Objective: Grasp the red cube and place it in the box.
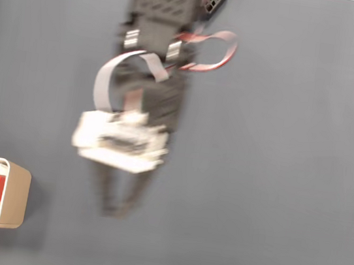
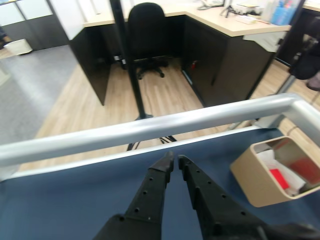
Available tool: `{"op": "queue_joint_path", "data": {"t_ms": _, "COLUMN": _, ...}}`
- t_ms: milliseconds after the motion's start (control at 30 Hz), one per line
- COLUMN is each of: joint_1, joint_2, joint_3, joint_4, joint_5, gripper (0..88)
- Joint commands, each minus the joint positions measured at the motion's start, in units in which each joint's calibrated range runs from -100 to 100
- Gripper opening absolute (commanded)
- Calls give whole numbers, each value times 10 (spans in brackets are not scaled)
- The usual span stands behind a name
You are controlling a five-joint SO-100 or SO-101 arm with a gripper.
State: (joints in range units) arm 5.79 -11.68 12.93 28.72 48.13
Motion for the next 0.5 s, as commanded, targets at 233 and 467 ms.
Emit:
{"op": "queue_joint_path", "data": {"t_ms": 233, "joint_1": -99, "joint_2": -406, "joint_3": 511, "joint_4": -72, "joint_5": 10, "gripper": 0}}
{"op": "queue_joint_path", "data": {"t_ms": 467, "joint_1": -93, "joint_2": -615, "joint_3": 764, "joint_4": -20, "joint_5": 12, "gripper": 0}}
